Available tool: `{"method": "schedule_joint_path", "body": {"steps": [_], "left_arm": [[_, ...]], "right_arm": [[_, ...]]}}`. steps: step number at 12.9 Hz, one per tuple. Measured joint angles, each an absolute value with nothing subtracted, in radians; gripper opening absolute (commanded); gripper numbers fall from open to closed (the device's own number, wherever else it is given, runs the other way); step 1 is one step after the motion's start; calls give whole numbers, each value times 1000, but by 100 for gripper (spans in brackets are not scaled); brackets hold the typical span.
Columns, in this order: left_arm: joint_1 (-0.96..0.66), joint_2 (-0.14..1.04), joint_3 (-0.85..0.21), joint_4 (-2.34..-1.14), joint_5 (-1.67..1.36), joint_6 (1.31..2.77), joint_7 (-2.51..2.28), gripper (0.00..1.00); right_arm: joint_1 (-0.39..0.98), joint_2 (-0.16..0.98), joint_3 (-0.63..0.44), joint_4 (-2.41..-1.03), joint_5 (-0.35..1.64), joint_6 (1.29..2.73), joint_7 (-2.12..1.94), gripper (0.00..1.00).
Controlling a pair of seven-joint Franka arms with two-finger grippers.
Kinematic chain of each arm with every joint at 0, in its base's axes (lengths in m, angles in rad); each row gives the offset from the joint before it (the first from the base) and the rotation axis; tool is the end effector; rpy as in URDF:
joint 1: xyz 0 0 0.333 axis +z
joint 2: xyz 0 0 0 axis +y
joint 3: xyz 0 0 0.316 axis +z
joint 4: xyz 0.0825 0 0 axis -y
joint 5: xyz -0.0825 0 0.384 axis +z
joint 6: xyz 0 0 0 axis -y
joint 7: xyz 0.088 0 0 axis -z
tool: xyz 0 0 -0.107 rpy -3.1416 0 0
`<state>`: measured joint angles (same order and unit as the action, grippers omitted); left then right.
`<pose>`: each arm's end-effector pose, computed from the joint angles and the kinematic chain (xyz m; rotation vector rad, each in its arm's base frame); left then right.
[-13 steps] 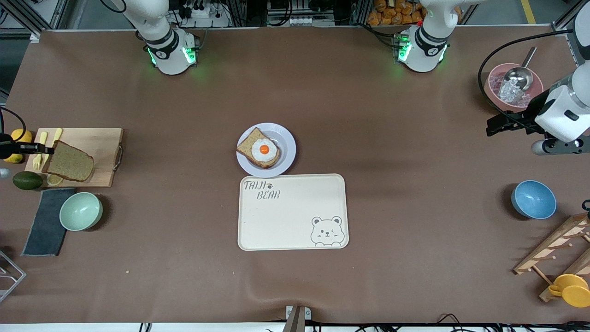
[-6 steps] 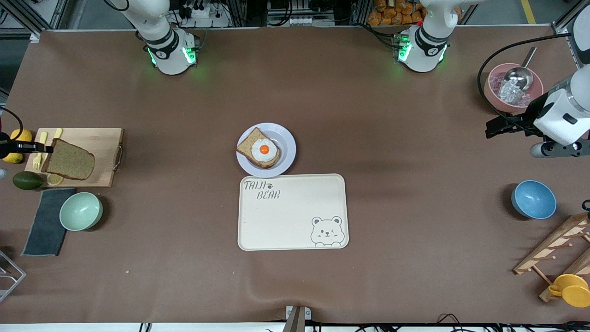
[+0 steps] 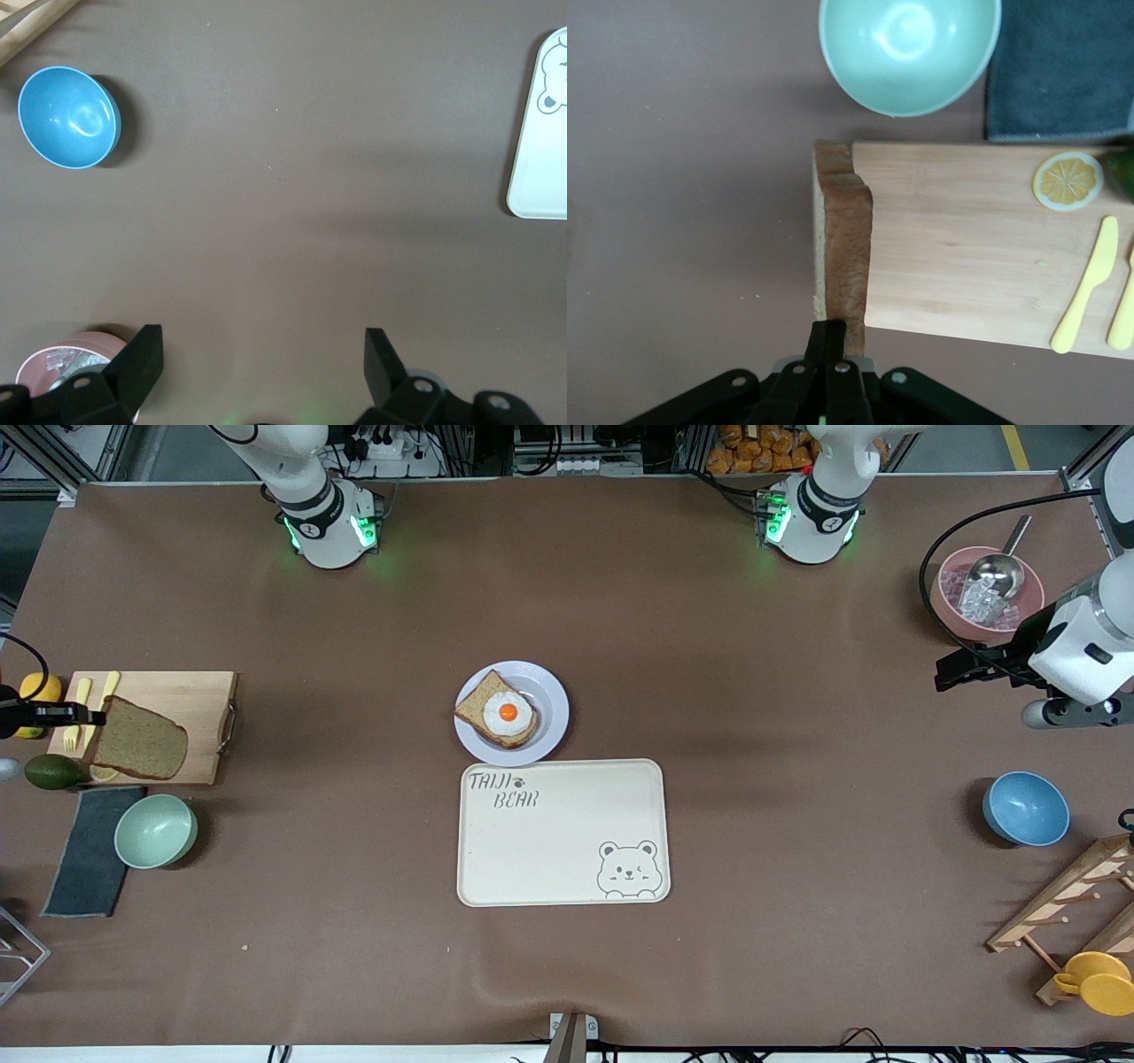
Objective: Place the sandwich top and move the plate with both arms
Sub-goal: 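Lift the bread slice with the right gripper toward the egg plate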
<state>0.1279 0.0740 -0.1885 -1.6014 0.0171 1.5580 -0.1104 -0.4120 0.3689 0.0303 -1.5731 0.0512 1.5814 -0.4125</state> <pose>0.5700 -0.0292 0.5681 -3.1224 -0.0761 0.1804 0.5797 -0.2290 0.4047 -2.9107 -0.0304 0.4540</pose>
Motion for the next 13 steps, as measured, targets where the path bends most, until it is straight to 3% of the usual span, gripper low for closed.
{"method": "schedule_joint_path", "body": {"steps": [13], "left_arm": [[129,74,-188,-1601,17,1558,-110,100]], "right_arm": [[-87,367,33,-1564,176,1624,-358,0]]}}
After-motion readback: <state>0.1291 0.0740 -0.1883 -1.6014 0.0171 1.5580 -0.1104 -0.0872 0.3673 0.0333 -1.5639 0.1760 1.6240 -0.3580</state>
